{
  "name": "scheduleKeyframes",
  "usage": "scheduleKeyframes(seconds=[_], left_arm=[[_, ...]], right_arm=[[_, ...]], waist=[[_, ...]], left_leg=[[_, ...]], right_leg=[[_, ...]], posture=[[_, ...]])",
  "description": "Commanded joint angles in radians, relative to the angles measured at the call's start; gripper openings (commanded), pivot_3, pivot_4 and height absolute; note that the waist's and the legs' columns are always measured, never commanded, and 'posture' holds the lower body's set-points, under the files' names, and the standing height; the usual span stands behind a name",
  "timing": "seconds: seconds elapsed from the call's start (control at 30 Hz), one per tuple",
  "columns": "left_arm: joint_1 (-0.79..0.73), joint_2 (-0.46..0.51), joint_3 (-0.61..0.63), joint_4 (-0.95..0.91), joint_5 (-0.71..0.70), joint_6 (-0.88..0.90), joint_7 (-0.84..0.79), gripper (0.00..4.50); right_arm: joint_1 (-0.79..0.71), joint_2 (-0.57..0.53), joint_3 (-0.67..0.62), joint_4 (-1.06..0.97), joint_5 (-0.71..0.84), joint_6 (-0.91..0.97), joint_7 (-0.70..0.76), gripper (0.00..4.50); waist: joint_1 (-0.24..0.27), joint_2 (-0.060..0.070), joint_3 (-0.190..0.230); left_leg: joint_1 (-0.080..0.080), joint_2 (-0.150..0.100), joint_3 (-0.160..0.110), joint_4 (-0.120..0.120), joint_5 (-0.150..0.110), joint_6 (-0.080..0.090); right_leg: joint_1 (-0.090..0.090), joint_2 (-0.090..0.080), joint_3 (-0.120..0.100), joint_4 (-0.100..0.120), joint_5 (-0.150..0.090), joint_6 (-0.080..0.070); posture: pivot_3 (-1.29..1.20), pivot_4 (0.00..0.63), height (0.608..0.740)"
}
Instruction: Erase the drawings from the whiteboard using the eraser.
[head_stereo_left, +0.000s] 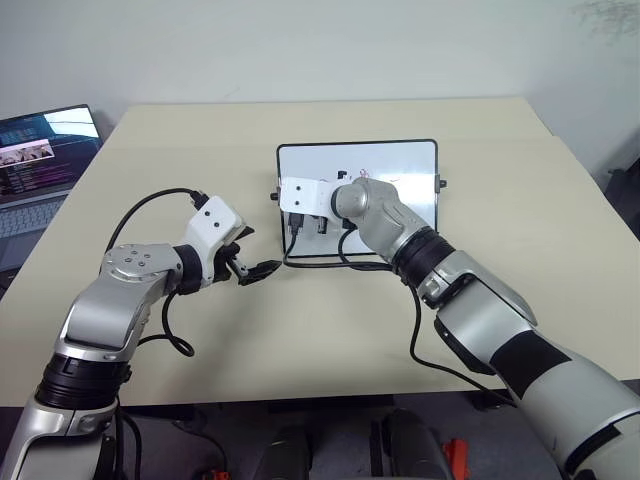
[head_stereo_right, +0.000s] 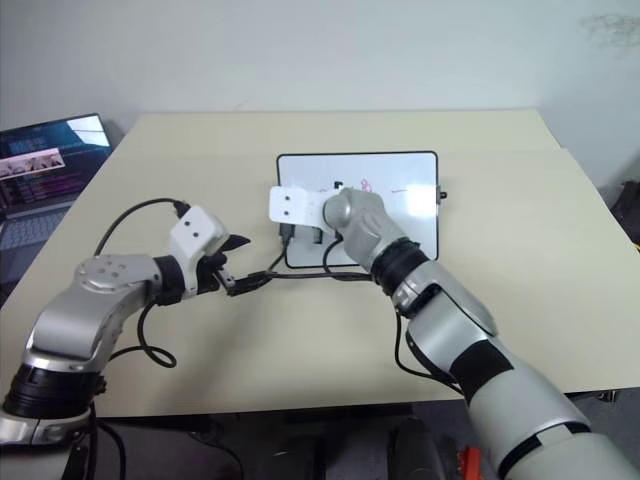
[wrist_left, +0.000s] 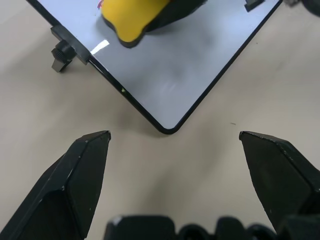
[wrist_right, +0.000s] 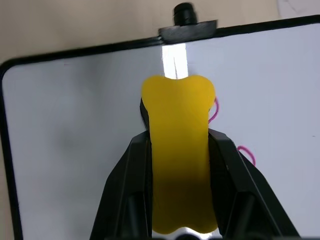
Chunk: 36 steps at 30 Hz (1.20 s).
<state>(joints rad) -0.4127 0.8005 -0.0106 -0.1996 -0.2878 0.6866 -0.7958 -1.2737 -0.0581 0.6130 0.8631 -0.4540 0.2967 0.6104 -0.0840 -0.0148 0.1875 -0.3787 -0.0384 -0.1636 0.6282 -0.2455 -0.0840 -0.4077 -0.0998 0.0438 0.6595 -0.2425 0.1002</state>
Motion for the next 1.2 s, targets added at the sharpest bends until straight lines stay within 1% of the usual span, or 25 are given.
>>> scheduleKeyframes(seconds=[0.03,0.2,0.3,0.47,0.63,0.7,0.87,0.97,1.0,1.2], left_arm=[[-0.010,0.001,0.015,-0.012,0.009,-0.025,0.003,4.50],[-0.011,0.000,0.012,-0.008,0.011,-0.031,0.002,4.50],[-0.015,-0.003,0.008,-0.007,0.012,-0.032,0.002,4.50],[-0.029,-0.009,-0.001,0.001,0.015,-0.035,0.000,4.50],[-0.029,-0.013,-0.002,-0.001,0.016,-0.034,-0.001,4.50],[-0.028,-0.014,-0.002,-0.002,0.016,-0.034,-0.001,4.50],[-0.027,-0.013,0.002,-0.003,0.017,-0.034,0.000,4.50],[-0.023,-0.014,0.004,-0.005,0.017,-0.033,0.002,4.50],[-0.021,-0.013,0.005,-0.005,0.017,-0.034,0.002,4.50],[-0.019,-0.014,0.008,-0.007,0.016,-0.037,0.004,4.50]], right_arm=[[0.058,-0.064,0.023,-0.014,-0.059,0.045,0.025,1.12],[0.079,-0.095,0.013,-0.065,-0.078,0.060,0.034,1.12],[0.073,-0.090,-0.008,-0.075,-0.068,0.064,0.017,1.12],[-0.020,-0.012,-0.070,0.015,-0.039,0.025,-0.120,1.11],[-0.088,0.048,-0.084,0.103,-0.033,-0.016,-0.166,1.11],[-0.113,0.073,-0.089,0.142,-0.033,-0.038,-0.184,1.11],[-0.171,0.115,-0.111,0.222,-0.030,-0.075,-0.237,1.11],[-0.158,0.124,-0.096,0.225,-0.037,-0.087,-0.214,1.11],[-0.135,0.129,-0.073,0.224,-0.050,-0.097,-0.182,1.11],[-0.044,0.130,0.027,0.235,-0.113,-0.134,-0.066,1.11]], waist=[[0.001,0.000,0.000],[0.001,0.000,0.000],[0.001,0.000,0.000],[-0.002,0.000,0.000],[-0.004,0.000,0.000],[-0.006,0.000,0.000],[-0.013,0.000,0.000],[-0.013,0.000,0.000],[-0.014,0.000,0.000],[-0.022,0.000,0.000]], left_leg=[[0.001,0.000,0.000,0.000,0.000,0.000],[0.005,0.000,0.000,0.000,0.003,-0.001],[0.006,0.000,0.000,0.000,0.004,-0.001],[0.006,0.001,-0.001,0.000,0.006,-0.002],[0.005,0.006,-0.001,-0.001,0.007,-0.002],[0.005,0.009,0.000,-0.003,0.006,-0.002],[0.001,0.012,0.000,-0.005,0.006,-0.002],[-0.003,0.012,0.000,-0.005,0.006,-0.003],[-0.004,0.012,0.001,-0.005,0.006,-0.003],[-0.003,0.012,0.001,-0.006,0.006,-0.003]], right_leg=[[0.001,0.000,0.000,0.000,0.000,0.000],[0.004,0.000,0.000,0.003,-0.001,0.001],[0.004,0.001,0.000,0.004,-0.001,0.001],[0.003,0.002,0.001,0.004,0.000,0.000],[0.002,0.007,0.001,0.003,0.001,-0.001],[0.001,0.010,0.001,0.002,0.003,-0.006],[-0.005,0.012,0.000,0.003,0.003,-0.009],[-0.009,0.012,0.000,0.003,0.003,-0.010],[-0.010,0.012,0.000,0.003,0.003,-0.010],[-0.010,0.012,0.001,0.004,0.002,-0.010]], posture=[[0.00,0.150,0.740],[0.00,0.150,0.740],[0.00,0.150,0.740],[0.00,0.150,0.740],[0.00,0.150,0.740],[0.00,0.150,0.740],[0.00,0.150,0.740],[0.00,0.150,0.740],[0.00,0.150,0.740],[0.00,0.150,0.740]])
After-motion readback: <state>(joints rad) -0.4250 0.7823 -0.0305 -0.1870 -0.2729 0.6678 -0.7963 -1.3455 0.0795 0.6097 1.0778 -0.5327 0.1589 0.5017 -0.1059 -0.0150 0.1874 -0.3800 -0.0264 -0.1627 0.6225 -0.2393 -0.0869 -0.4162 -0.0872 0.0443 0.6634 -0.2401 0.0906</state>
